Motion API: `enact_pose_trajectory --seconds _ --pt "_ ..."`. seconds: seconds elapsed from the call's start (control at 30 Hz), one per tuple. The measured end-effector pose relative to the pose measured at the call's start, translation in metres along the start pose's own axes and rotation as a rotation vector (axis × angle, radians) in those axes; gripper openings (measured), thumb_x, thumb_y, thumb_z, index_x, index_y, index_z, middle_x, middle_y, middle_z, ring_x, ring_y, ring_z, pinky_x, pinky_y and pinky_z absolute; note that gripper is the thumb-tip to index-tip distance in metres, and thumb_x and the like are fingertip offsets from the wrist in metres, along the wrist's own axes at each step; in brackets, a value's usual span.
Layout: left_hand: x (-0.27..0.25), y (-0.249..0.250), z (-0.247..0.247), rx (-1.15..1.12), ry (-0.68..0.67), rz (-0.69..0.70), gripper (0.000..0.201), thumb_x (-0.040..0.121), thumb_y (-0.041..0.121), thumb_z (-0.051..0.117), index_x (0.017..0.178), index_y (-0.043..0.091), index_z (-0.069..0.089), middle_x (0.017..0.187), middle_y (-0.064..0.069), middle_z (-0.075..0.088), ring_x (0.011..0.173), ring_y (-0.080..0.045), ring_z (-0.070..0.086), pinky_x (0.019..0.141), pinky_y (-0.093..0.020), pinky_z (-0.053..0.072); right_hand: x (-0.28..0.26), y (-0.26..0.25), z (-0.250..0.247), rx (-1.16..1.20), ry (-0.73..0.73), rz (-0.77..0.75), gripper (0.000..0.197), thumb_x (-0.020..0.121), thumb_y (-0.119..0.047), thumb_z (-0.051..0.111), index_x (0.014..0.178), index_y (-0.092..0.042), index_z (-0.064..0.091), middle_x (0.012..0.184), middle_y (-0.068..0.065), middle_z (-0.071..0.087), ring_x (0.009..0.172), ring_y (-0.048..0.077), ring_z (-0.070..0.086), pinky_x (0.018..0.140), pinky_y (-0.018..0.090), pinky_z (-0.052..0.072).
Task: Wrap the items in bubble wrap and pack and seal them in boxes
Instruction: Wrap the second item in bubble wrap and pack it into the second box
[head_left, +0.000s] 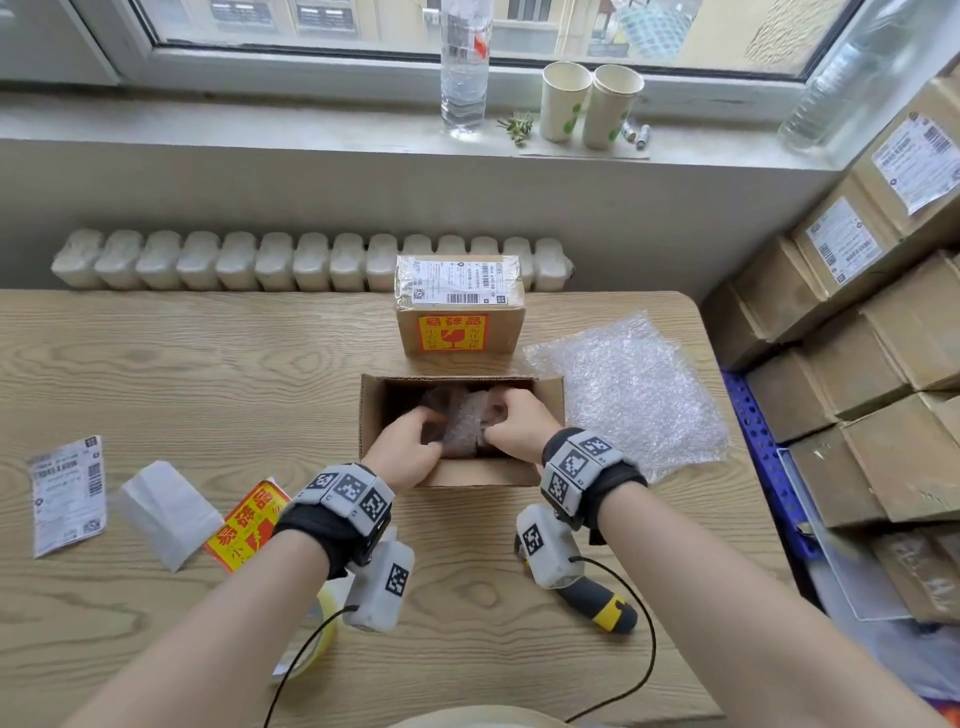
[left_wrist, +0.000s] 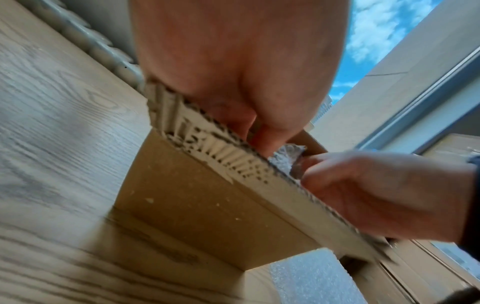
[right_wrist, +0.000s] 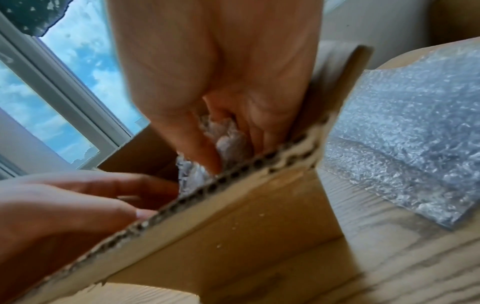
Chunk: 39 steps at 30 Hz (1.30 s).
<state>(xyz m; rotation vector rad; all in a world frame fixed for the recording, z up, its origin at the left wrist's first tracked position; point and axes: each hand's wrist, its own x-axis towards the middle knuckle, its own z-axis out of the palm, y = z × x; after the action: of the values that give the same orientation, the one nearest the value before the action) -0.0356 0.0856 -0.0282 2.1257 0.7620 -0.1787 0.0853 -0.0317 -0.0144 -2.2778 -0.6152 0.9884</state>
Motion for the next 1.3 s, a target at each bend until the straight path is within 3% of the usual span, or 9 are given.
enact_pose_trajectory --seconds 0.13,0.2,0.3,0.43,0.53,0.87,1.03,1.2,1.3 --pt "-0.004 0.005 -0.015 0.117 0.272 0.222 0.034 0.080 0.001 0.060 0.110 0.013 0.051 0.125 -0.004 0.044 0.116 -0.023 0.047 0.097 -0.028 0.038 0.009 0.001 0.000 0.075 -0.057 0.015 0.051 0.073 -0.033 0.066 0.118 -0.010 0.057 0.083 0.000 0.068 0.093 0.022 0.065 0.091 0.041 0.051" --pt "-0.003 0.003 -0.024 0.336 0.248 0.262 0.047 0.080 0.019 0.069 0.122 0.015 0.049 0.143 -0.005 0.037 0.135 -0.022 0.031 0.114 -0.033 0.020 0.014 0.003 0.001 0.014 -0.019 0.013 0.059 0.079 -0.042 0.069 0.125 -0.009 0.052 0.093 -0.001 0.067 0.100 0.018 0.061 0.094 0.036 0.048" --pt "0.000 -0.005 -0.032 0.575 0.164 0.180 0.076 0.077 0.053 0.067 0.140 0.024 0.036 0.156 0.005 0.019 0.146 -0.018 0.004 0.117 -0.045 -0.006 0.019 0.002 0.001 -0.045 0.043 0.021 0.051 0.087 -0.040 0.063 0.124 -0.008 0.051 0.109 0.005 0.063 0.105 0.021 0.058 0.087 0.031 0.044" --pt "0.002 -0.012 -0.034 0.571 0.122 0.150 0.088 0.074 0.067 0.059 0.146 0.031 0.024 0.157 0.015 0.009 0.146 -0.013 -0.006 0.116 -0.049 -0.010 0.025 0.000 0.001 -0.013 0.042 0.067 0.019 0.092 -0.032 0.057 0.094 -0.014 0.052 0.056 0.001 0.063 0.061 0.020 0.063 0.061 0.028 0.044" --pt "0.005 -0.017 -0.034 0.572 0.113 0.138 0.091 0.072 0.071 0.057 0.147 0.033 0.022 0.157 0.017 0.006 0.146 -0.012 -0.008 0.116 -0.049 -0.011 0.030 0.001 -0.002 0.031 0.030 0.107 0.020 0.093 -0.031 0.056 0.091 -0.012 0.050 0.037 -0.001 0.055 0.048 0.016 0.058 0.062 0.033 0.049" --pt "0.014 -0.020 -0.032 0.512 0.060 0.097 0.100 0.067 0.076 0.056 0.148 0.035 0.016 0.157 0.019 -0.004 0.146 -0.019 -0.010 0.115 -0.051 -0.010 0.039 -0.005 0.001 0.005 0.022 0.157 0.023 0.087 -0.034 0.063 0.082 -0.015 0.052 0.063 0.004 0.057 0.079 0.025 0.065 0.072 0.030 0.048" --pt "0.016 -0.019 -0.033 0.486 0.065 0.097 0.102 0.066 0.075 0.058 0.148 0.035 0.015 0.157 0.019 -0.005 0.146 -0.018 -0.008 0.116 -0.051 -0.008 0.039 -0.009 0.002 -0.055 0.043 0.156 0.023 0.088 -0.031 0.061 0.096 -0.016 0.046 0.080 0.008 0.059 0.091 0.028 0.063 0.073 0.031 0.046" --pt "0.015 -0.022 -0.031 0.475 0.062 0.110 0.106 0.063 0.074 0.062 0.149 0.033 0.015 0.156 0.018 -0.011 0.146 -0.021 -0.008 0.116 -0.051 -0.005 0.036 -0.008 0.002 0.017 0.056 0.209 0.015 0.088 -0.021 0.061 0.089 -0.009 0.052 0.069 0.007 0.058 0.070 0.021 0.058 0.067 0.030 0.043" --pt "0.015 -0.022 -0.031 0.502 0.035 0.111 0.101 0.066 0.075 0.058 0.148 0.036 0.015 0.156 0.016 -0.014 0.146 -0.022 -0.011 0.116 -0.051 -0.006 0.033 -0.012 0.001 0.046 0.032 0.253 0.033 0.093 -0.014 0.055 0.119 0.003 0.045 0.072 0.009 0.055 0.072 0.021 0.055 0.073 0.032 0.044"
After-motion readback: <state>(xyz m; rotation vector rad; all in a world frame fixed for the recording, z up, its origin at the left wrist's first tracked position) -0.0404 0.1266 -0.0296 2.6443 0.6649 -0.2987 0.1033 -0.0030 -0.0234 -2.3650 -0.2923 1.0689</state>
